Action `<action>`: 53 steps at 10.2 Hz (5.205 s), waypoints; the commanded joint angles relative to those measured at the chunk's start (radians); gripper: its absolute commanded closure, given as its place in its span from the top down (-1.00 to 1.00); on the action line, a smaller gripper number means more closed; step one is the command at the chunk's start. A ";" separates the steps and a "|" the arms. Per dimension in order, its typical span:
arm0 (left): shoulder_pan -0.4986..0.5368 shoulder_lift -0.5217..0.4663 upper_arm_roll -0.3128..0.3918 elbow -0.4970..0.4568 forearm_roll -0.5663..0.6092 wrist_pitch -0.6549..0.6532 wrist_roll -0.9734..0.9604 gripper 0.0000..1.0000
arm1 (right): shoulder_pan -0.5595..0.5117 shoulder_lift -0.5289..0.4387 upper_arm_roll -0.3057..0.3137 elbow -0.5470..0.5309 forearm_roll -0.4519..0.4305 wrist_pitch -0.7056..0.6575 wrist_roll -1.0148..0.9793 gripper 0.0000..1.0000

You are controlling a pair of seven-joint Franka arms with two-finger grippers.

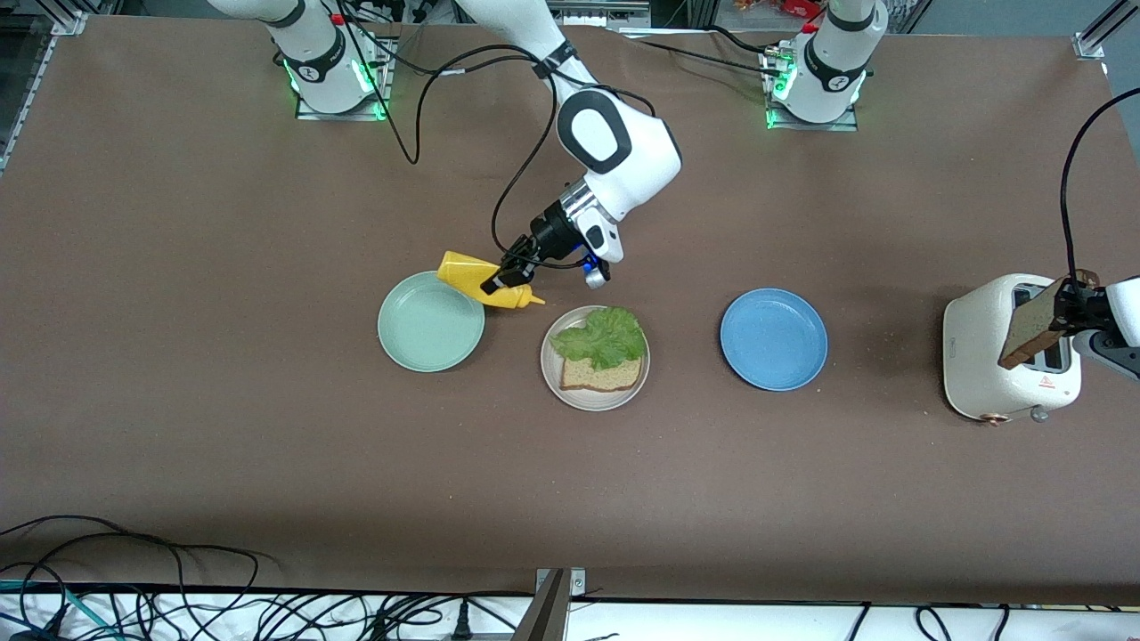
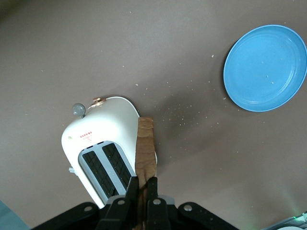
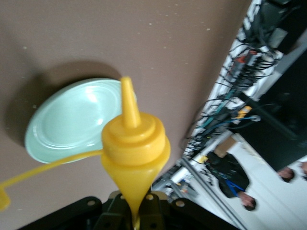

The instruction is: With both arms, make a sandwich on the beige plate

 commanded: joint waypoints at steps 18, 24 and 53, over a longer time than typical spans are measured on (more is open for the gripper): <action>-0.340 0.174 0.009 -0.008 -0.687 -0.066 -0.970 -1.00 | -0.918 -0.251 -0.014 -0.309 1.429 -0.025 -1.319 -1.00; -0.461 0.329 0.009 -0.014 -1.100 0.228 -0.953 -1.00 | -0.992 -0.194 0.007 -0.412 1.663 -0.080 -1.853 -1.00; -0.535 0.464 0.121 -0.007 -1.113 0.482 -0.771 1.00 | -0.913 -0.419 -0.091 -0.081 0.836 -0.340 -0.786 1.00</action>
